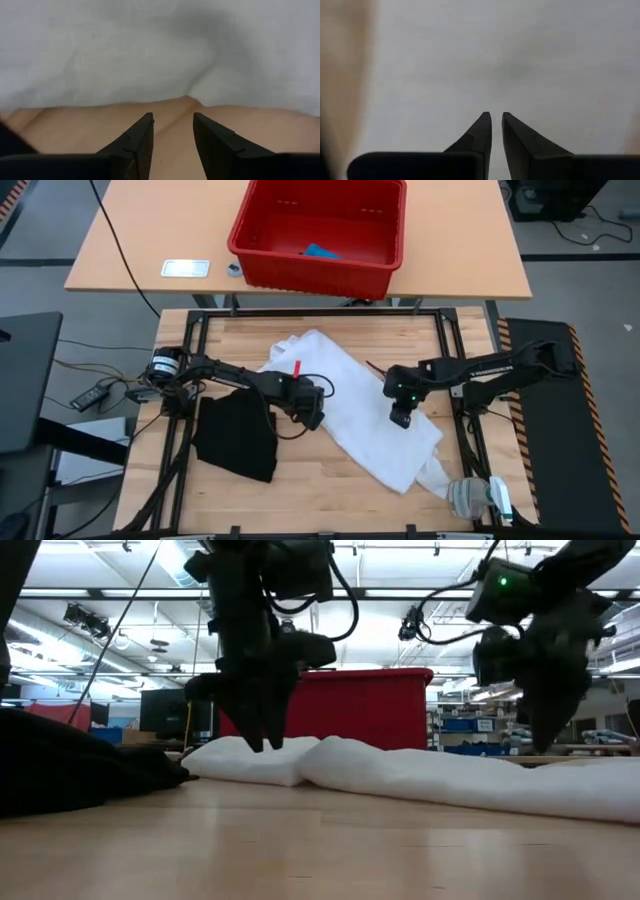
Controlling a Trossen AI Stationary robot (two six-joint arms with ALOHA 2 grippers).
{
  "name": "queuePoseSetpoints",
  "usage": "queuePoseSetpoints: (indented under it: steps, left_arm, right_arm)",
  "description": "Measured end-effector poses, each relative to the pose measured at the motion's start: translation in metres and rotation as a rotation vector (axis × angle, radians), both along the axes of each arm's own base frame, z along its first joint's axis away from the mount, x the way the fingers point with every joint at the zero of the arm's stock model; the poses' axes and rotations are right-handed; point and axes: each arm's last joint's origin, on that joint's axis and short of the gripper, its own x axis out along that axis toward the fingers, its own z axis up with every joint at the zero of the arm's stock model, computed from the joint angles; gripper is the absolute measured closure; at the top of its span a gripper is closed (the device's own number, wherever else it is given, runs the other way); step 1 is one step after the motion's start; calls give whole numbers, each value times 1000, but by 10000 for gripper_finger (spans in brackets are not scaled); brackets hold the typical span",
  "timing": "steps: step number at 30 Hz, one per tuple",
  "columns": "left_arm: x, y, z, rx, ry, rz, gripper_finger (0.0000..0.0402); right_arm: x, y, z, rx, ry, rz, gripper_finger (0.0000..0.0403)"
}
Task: Fold laundry
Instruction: Fold the white shirt
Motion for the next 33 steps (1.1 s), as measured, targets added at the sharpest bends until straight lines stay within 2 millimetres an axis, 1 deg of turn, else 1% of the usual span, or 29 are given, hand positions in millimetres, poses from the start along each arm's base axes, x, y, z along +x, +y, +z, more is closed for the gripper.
queuePoseSetpoints:
  steps: [2,6,9,14,19,22,24,26,29,31,33]
  left_arm:
    - [0,0,-4,-1,-12,-1,260]
    - [2,0,-13,-25,-52,-2,260]
    - [4,3,-14,-25,-72,0,260]
    - [3,8,-9,-9,-85,-39,260]
    - [-3,8,17,36,-153,-104,260]
    - [-11,4,38,80,-205,-153,260]
    - [-19,3,51,117,-217,-173,260]
    - [-27,2,59,143,-228,-182,260]
    - [-42,-1,55,147,-222,-196,260]
    - [-51,-4,46,134,-251,-182,260]
    - [-63,-9,32,102,-295,-145,260]
  right_arm:
    - [-4,-3,-9,-65,44,-41,351]
    - [-14,1,-28,-75,139,-131,351]
    - [-20,11,-35,-64,170,-183,351]
    - [-21,35,-35,-22,187,-246,351]
    - [-12,64,-29,107,122,-312,351]
    - [-2,82,-17,204,27,-308,351]
    - [2,89,-9,214,-11,-303,351]
    - [5,91,-5,200,-32,-324,351]
    - [11,90,4,196,-77,-393,351]
    - [15,89,9,181,-108,-427,351]
    - [19,88,15,156,-152,-459,351]
